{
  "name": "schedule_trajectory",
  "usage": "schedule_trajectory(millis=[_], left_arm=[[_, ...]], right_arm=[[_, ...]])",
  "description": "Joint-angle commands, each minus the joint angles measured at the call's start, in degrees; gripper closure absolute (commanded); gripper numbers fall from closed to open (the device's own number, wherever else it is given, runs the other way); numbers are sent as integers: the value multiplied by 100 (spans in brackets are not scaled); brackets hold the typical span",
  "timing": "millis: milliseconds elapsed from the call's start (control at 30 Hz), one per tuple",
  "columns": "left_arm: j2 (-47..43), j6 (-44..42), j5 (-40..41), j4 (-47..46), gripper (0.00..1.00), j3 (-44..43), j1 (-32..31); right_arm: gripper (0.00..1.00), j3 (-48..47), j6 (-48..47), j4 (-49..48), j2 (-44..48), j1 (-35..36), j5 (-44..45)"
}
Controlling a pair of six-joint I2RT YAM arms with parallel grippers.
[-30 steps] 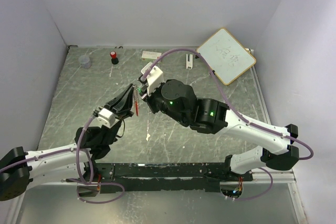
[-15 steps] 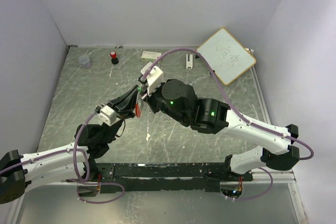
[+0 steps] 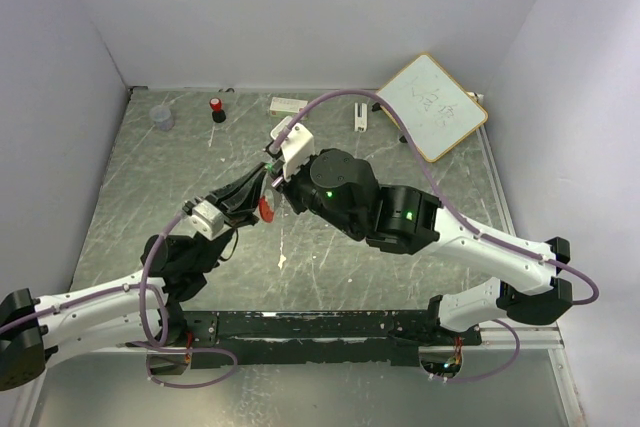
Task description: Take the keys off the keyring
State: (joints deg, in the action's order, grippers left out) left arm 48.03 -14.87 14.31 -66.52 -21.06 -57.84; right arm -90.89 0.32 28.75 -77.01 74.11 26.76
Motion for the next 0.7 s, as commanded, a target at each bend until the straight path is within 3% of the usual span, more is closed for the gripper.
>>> schedule_trajectory(millis=[0,667], left_arm=[[-114,-252,175,412,93,-96,35],[-176,-446,-181,1198,93,-358,34]], right_arm=[[100,-368,-93,-134,130,34,131],[100,-1080,-358,526,-372,42,165]])
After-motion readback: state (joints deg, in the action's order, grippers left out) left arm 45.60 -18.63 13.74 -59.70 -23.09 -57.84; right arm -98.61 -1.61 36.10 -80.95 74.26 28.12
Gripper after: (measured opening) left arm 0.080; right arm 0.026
